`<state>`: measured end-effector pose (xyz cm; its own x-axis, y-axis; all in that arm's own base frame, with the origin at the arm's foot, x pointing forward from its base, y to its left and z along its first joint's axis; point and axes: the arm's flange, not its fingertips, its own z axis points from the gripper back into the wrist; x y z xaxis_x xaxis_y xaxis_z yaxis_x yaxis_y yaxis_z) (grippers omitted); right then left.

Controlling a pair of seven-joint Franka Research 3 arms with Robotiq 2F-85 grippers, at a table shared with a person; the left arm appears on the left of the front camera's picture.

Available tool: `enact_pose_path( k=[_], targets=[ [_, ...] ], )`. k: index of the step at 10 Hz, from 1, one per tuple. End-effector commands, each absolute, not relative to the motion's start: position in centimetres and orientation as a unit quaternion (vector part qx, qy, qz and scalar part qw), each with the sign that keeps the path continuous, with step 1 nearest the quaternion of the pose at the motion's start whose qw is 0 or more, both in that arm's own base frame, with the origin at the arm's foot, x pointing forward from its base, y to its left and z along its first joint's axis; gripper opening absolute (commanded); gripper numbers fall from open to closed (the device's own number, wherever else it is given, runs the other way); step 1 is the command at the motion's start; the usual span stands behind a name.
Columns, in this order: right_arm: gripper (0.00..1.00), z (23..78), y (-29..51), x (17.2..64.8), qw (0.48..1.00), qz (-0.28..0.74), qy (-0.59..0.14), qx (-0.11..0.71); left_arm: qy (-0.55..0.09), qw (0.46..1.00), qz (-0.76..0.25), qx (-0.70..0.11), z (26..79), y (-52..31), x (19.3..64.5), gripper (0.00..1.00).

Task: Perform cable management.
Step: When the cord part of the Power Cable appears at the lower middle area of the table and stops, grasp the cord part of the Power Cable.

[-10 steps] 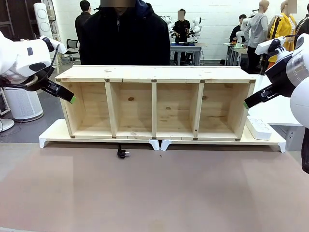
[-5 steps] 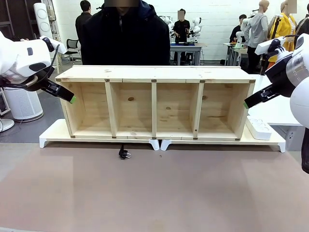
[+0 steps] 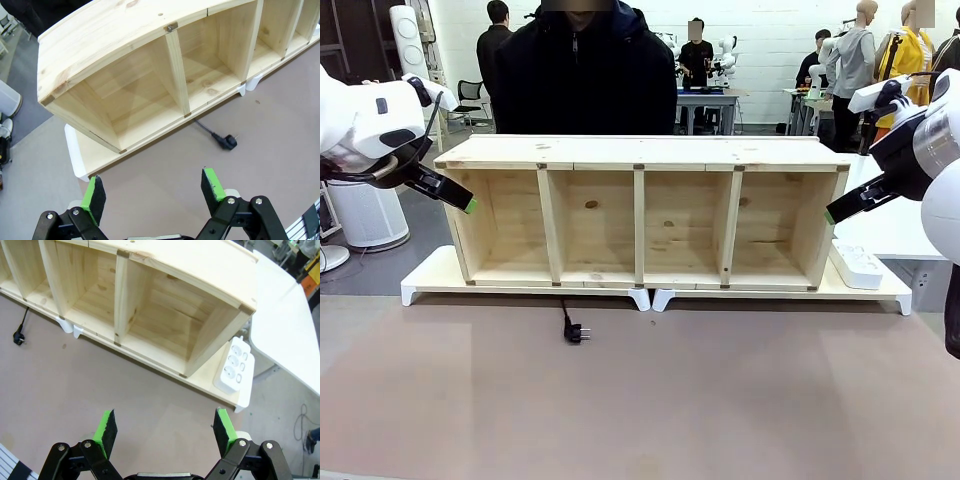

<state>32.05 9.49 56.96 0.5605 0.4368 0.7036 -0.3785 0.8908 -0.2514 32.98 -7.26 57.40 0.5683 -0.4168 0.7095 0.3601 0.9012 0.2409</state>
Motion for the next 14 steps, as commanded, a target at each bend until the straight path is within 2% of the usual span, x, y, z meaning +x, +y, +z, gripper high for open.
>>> enact_pose_path(
  k=[1, 14],
  targets=[
    [1.00, 56.96, 9.43, 32.06, 0.883, 0.231, -0.408, -0.036, -0.410, 0.884, -0.221, 0.036, 57.33, -7.25, 33.08, 1.00],
    [1.00, 56.96, 9.43, 32.06, 0.883, 0.231, -0.408, -0.036, -0.410, 0.884, -0.221, 0.036, 57.33, -7.25, 33.08, 1.00]
  ],
)
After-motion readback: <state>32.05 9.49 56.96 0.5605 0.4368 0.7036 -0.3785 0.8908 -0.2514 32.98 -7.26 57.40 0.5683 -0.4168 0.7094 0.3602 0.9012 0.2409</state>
